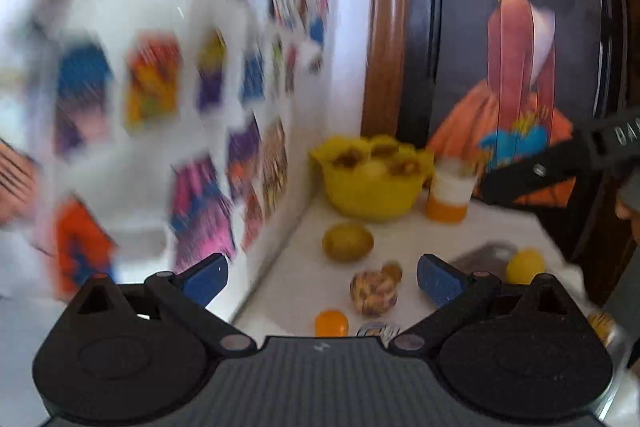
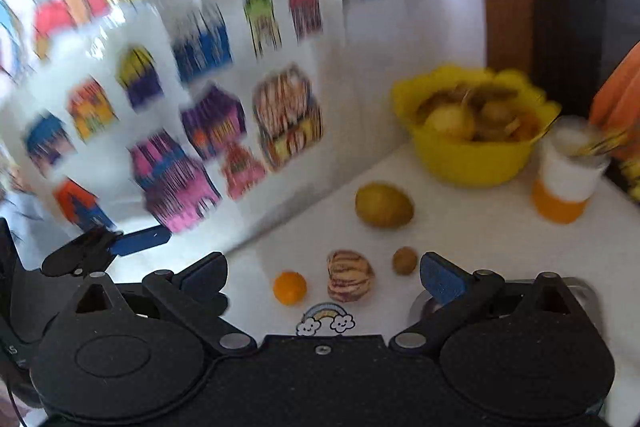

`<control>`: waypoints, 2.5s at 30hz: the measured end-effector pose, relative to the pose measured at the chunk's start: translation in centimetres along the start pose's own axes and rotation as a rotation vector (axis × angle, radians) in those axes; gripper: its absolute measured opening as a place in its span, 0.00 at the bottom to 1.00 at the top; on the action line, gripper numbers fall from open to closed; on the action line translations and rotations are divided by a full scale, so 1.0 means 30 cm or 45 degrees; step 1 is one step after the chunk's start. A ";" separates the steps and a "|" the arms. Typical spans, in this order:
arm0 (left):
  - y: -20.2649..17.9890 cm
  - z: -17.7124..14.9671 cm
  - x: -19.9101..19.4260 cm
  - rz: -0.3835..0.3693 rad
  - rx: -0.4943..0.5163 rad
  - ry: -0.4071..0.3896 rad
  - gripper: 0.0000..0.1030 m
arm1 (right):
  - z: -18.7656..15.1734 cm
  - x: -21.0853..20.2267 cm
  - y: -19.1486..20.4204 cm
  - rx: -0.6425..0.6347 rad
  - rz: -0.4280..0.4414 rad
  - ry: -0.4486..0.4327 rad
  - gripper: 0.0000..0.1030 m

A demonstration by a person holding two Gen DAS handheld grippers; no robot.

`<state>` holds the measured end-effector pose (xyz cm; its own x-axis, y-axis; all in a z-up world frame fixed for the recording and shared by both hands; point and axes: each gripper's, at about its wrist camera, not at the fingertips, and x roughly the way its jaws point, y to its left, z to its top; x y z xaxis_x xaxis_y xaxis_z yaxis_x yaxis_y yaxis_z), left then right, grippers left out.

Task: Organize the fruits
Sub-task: 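Grasp the second mandarin orange with the left tool while the right tool grasps the striped pepino, then carry the orange into the tray and open the left tool while the right tool releases the pepino there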

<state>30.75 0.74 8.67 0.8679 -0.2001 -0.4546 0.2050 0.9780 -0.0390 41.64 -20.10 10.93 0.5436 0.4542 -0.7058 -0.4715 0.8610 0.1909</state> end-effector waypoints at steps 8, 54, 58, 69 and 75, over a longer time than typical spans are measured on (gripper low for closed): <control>-0.007 -0.121 0.232 0.002 0.060 0.175 1.00 | -0.030 0.239 -0.057 0.056 0.075 0.136 0.86; -0.169 -0.077 0.327 -0.092 0.147 0.305 0.35 | -0.200 0.001 -0.278 0.155 -0.010 -0.050 0.46; -0.236 -0.059 0.326 -0.149 0.135 0.291 0.35 | -0.253 -0.081 -0.337 0.186 -0.061 -0.045 0.46; -0.457 -0.102 0.305 -0.368 0.207 0.323 0.35 | -0.406 -0.204 -0.430 0.239 -0.138 0.005 0.46; -0.537 -0.133 0.306 -0.405 0.256 0.360 0.35 | -0.450 -0.212 -0.450 0.264 -0.141 0.013 0.46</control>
<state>33.61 -16.62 1.58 0.5963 -0.4366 -0.6736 0.5487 0.8342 -0.0550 35.19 -37.71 3.62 0.5767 0.3530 -0.7367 -0.2562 0.9345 0.2473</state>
